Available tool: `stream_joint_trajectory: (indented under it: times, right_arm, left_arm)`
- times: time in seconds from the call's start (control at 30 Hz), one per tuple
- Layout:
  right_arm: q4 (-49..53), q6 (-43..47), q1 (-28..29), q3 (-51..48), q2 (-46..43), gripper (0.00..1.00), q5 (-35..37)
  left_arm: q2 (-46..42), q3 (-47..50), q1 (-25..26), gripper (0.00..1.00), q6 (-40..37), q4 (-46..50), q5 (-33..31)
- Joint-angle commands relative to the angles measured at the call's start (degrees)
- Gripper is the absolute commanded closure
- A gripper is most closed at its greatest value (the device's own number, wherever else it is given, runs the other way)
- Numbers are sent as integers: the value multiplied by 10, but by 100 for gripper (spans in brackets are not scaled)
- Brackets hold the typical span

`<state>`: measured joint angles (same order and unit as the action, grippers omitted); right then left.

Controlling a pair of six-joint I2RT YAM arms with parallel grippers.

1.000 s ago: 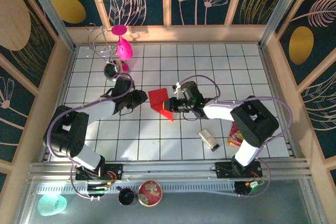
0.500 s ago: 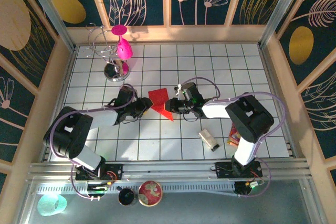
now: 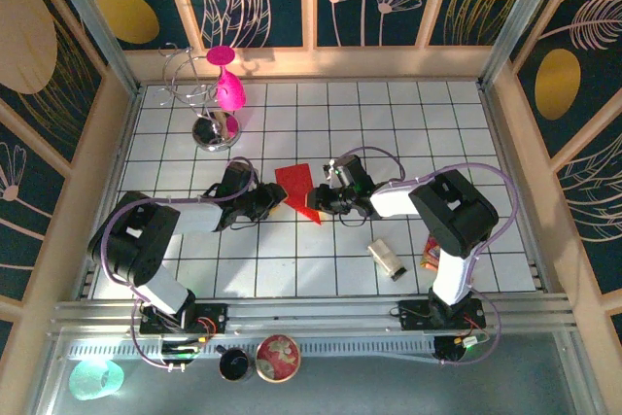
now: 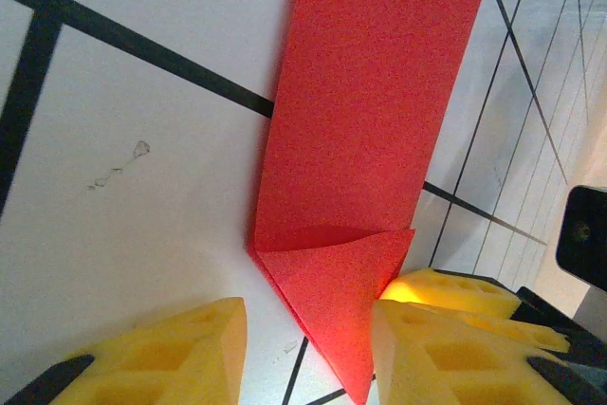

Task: Fold a paper plane with a square sheet of paper (pick it up from the middle)
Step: Third fold the triangle at the center of the table, then fourth fold the wing at the center of the table.

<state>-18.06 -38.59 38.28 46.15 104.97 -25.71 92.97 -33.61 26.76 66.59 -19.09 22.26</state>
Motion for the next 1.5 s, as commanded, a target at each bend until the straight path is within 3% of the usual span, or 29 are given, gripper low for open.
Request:
stream_joint_trajectory:
  times: [0.0,0.27,0.63,1.0,1.47]
  right_arm:
    - [23,-6,-8,5,19,77,11]
    - [21,-7,-9,2,19,77,11]
    - [27,-6,-9,2,24,77,16]
    - [20,-8,-10,0,31,78,12]
    - [7,-10,-12,-14,26,78,12]
  left_arm:
    - [14,-23,1,61,4,11,5]
    - [38,-58,1,64,-11,42,7]
    - [15,-59,2,61,-31,101,-54]
    - [41,-66,8,72,-24,20,33]
    - [69,-95,-3,73,-77,30,75]
